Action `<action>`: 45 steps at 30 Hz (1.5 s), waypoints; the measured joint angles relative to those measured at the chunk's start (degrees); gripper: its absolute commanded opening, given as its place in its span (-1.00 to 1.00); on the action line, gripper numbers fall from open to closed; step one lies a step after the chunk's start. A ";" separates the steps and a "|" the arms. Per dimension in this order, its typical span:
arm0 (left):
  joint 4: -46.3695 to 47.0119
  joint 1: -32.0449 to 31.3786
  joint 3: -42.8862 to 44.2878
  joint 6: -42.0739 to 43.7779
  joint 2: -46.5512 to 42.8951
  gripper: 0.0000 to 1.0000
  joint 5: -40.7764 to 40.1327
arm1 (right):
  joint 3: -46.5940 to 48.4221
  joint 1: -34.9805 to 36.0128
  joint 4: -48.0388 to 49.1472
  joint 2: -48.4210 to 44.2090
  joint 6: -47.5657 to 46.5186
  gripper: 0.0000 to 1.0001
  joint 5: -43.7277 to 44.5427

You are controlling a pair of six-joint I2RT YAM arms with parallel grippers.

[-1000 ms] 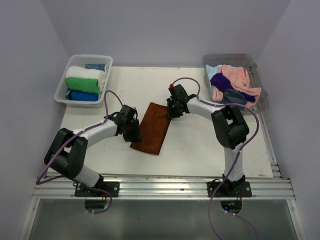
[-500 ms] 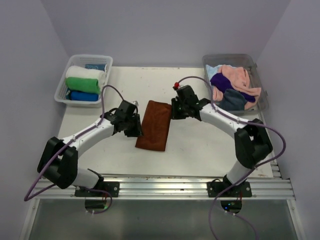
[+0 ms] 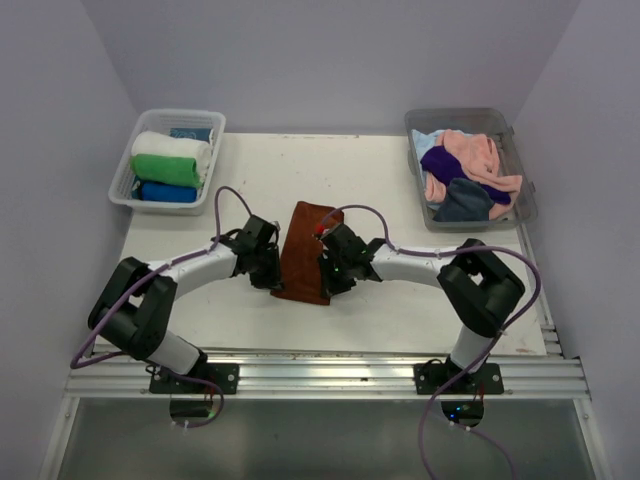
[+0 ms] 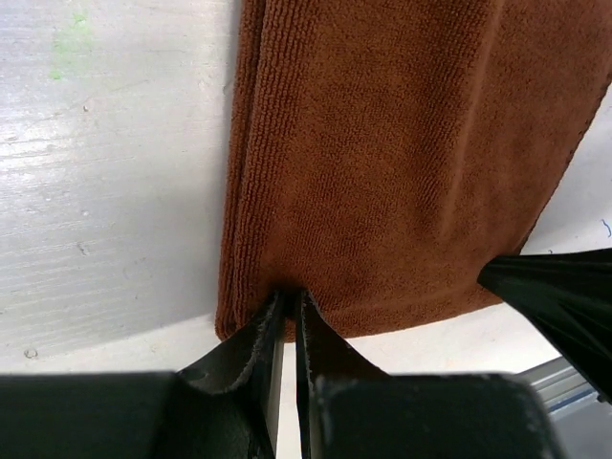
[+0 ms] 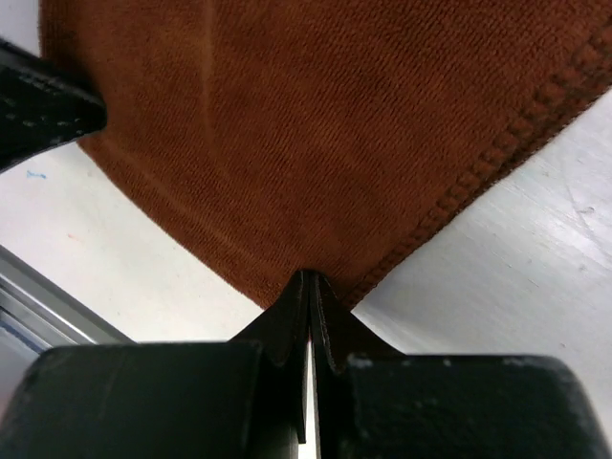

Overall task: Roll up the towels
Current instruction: Fold the towel, then roll the towel

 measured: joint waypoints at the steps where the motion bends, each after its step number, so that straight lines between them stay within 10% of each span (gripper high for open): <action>1: -0.02 0.00 -0.02 0.00 -0.17 -0.74 -0.04 | -0.24 -0.02 0.28 0.94 0.55 -1.00 -0.13; 11: -2.49 -2.19 -2.58 -1.49 -10.91 -0.35 -0.28 | -4.52 0.13 -1.03 -5.66 -0.28 -0.83 6.49; 21: -2.89 -2.75 -6.36 -4.42 -15.02 0.13 -1.84 | -11.50 0.09 -0.17 -17.44 1.57 -0.06 8.52; 38: 5.92 -3.54 -11.45 -7.61 -10.45 -0.29 1.92 | -16.96 0.09 6.88 -13.92 8.26 -0.37 5.68; 45: 7.69 -3.61 -11.45 -8.22 -8.92 -0.83 2.56 | -16.96 0.09 7.02 -13.62 8.39 -0.81 6.05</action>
